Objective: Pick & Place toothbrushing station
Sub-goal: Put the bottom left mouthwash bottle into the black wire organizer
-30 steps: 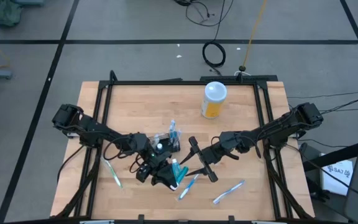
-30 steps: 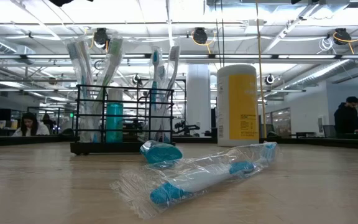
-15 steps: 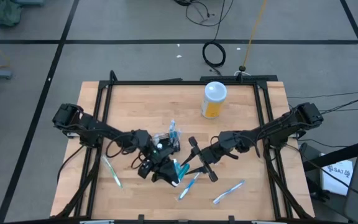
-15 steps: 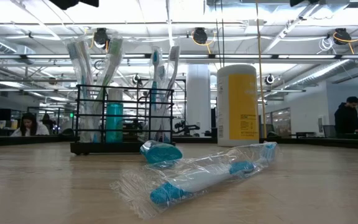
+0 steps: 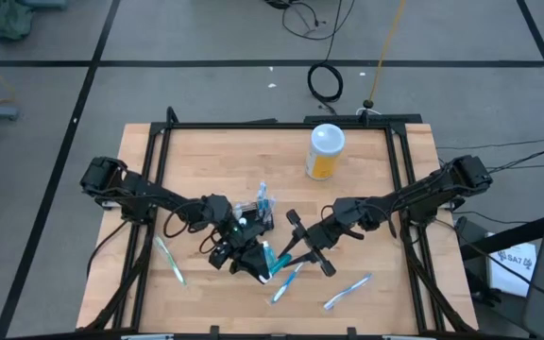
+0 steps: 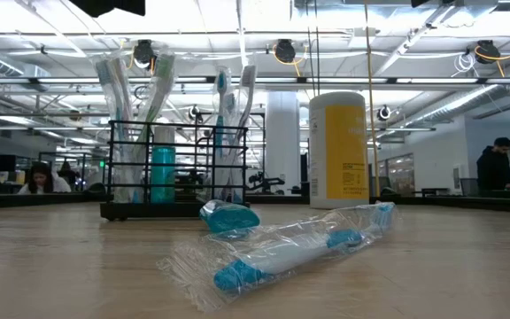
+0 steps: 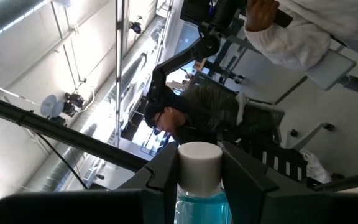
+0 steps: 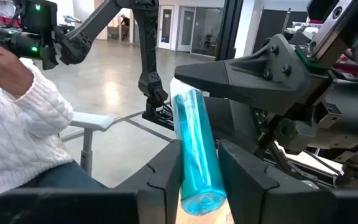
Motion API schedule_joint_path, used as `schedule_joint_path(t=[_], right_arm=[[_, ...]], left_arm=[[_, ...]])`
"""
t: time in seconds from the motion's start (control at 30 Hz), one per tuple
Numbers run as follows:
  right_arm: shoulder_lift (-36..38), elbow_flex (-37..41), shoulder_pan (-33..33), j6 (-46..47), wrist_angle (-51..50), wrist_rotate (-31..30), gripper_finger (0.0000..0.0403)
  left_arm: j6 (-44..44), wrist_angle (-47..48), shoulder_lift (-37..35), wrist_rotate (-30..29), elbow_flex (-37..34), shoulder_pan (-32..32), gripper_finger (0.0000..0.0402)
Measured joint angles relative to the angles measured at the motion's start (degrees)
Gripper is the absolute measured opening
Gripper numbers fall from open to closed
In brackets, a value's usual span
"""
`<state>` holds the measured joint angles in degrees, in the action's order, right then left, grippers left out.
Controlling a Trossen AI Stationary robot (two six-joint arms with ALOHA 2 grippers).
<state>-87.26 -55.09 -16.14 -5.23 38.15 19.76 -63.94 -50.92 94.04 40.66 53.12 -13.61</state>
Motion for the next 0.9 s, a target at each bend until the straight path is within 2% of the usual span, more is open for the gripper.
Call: schedule_joint_path(t=[0.23,0.37,0.57,0.77,0.9], right_arm=[[0.0,0.0,0.0,0.09,-0.28,0.0,0.0087],[0.0,0.0,0.02,0.26,-0.53,0.04,0.0087],[0.0,0.0,0.22,0.1,-0.95,0.13,0.0087],[0.07,0.0,2.0,2.44,-2.89,-0.04,0.0087],[1.9,0.0,3.35,3.44,-7.64,-0.12,0.0087]], left_arm=[[3.58,-0.24,0.0,-0.22,0.0,0.0,0.0102],[6.65,-0.44,0.0,-2.07,0.0,-0.66,0.0123],[7.1,-0.46,0.0,-7.81,0.0,-2.68,0.0161],[7.32,-0.13,0.0,-13.96,0.0,-3.9,0.0178],[7.85,0.08,-0.1,-21.57,0.0,-4.83,0.0179]])
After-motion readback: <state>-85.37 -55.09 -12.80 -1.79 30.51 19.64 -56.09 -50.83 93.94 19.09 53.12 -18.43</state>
